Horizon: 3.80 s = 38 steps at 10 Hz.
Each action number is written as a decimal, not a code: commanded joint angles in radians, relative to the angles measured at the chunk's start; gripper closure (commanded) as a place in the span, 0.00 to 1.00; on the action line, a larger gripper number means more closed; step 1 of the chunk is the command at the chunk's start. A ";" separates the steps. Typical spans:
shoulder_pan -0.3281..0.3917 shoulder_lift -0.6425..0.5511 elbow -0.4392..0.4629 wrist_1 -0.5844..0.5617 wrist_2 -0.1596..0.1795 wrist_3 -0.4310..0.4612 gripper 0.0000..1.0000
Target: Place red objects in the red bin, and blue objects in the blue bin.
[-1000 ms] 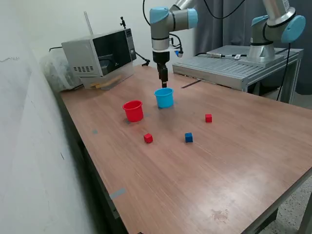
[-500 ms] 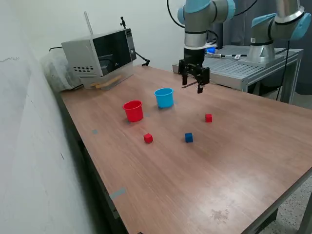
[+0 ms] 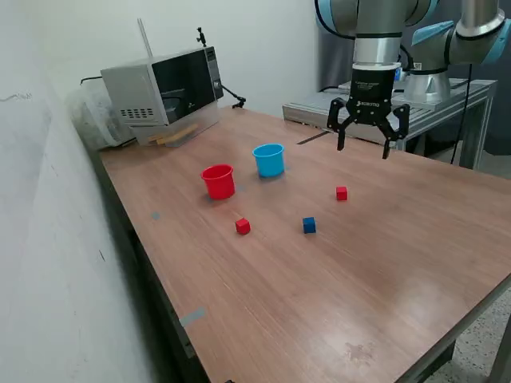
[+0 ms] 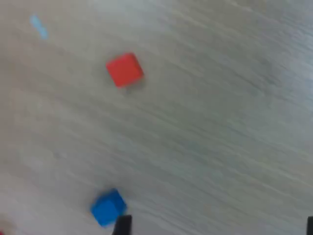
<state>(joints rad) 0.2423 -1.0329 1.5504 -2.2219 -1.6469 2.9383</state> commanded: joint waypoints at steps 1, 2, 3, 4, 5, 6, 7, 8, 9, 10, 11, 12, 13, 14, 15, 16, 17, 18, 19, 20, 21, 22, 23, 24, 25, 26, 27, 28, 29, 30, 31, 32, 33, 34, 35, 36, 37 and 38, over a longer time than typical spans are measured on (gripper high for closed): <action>0.038 0.063 -0.085 0.001 0.012 -0.400 0.00; 0.037 0.077 -0.096 0.001 0.012 -0.500 0.00; 0.037 0.088 -0.098 0.001 0.010 -0.600 0.00; 0.037 0.109 -0.125 0.001 0.010 -0.664 0.00; 0.032 0.141 -0.151 0.001 0.010 -0.674 0.00; 0.028 0.174 -0.176 0.001 0.012 -0.694 0.00; 0.019 0.207 -0.217 0.001 0.018 -0.697 0.00; 0.008 0.236 -0.252 0.001 0.022 -0.697 0.00; -0.003 0.259 -0.265 0.001 0.022 -0.702 0.00; -0.018 0.278 -0.273 0.001 0.027 -0.706 0.00; -0.046 0.310 -0.289 0.001 0.039 -0.709 0.00; -0.067 0.324 -0.289 0.001 0.039 -0.726 0.00; -0.090 0.330 -0.289 0.001 0.041 -0.731 0.00; -0.110 0.336 -0.291 -0.001 0.041 -0.732 0.00; -0.124 0.346 -0.291 -0.002 0.044 -0.734 0.00; -0.132 0.347 -0.291 -0.004 0.053 -0.740 0.00; -0.133 0.347 -0.291 -0.004 0.053 -0.739 0.00; -0.135 0.347 -0.290 -0.002 0.053 -0.737 0.00; -0.135 0.347 -0.286 -0.002 0.055 -0.734 0.00; -0.135 0.347 -0.282 -0.002 0.061 -0.731 0.00; -0.135 0.350 -0.277 -0.002 0.084 -0.726 0.00; -0.135 0.356 -0.274 -0.002 0.090 -0.726 0.00; -0.135 0.355 -0.274 -0.002 0.090 -0.726 0.00; -0.135 0.355 -0.274 -0.002 0.094 -0.728 1.00; -0.135 0.356 -0.274 -0.002 0.114 -0.731 1.00; -0.135 0.356 -0.276 -0.004 0.114 -0.734 1.00; -0.135 0.356 -0.279 -0.005 0.108 -0.740 1.00; -0.135 0.356 -0.279 -0.005 0.107 -0.742 1.00; -0.135 0.356 -0.282 -0.007 0.104 -0.743 1.00; -0.135 0.356 -0.282 -0.005 0.076 -0.743 1.00; -0.136 0.355 -0.279 -0.005 0.026 -0.742 1.00; -0.138 0.347 -0.277 -0.005 0.016 -0.742 1.00; -0.146 0.330 -0.276 -0.005 0.016 -0.742 1.00; -0.152 0.295 -0.276 -0.004 0.016 -0.734 1.00; -0.152 0.262 -0.262 -0.002 0.016 -0.731 1.00; -0.150 0.219 -0.228 -0.002 0.018 -0.729 1.00; -0.150 0.171 -0.186 -0.001 0.018 -0.725 1.00; -0.152 0.121 -0.138 -0.001 0.018 -0.722 1.00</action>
<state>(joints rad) 0.0932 -0.8022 1.3254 -2.2244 -1.6266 2.2081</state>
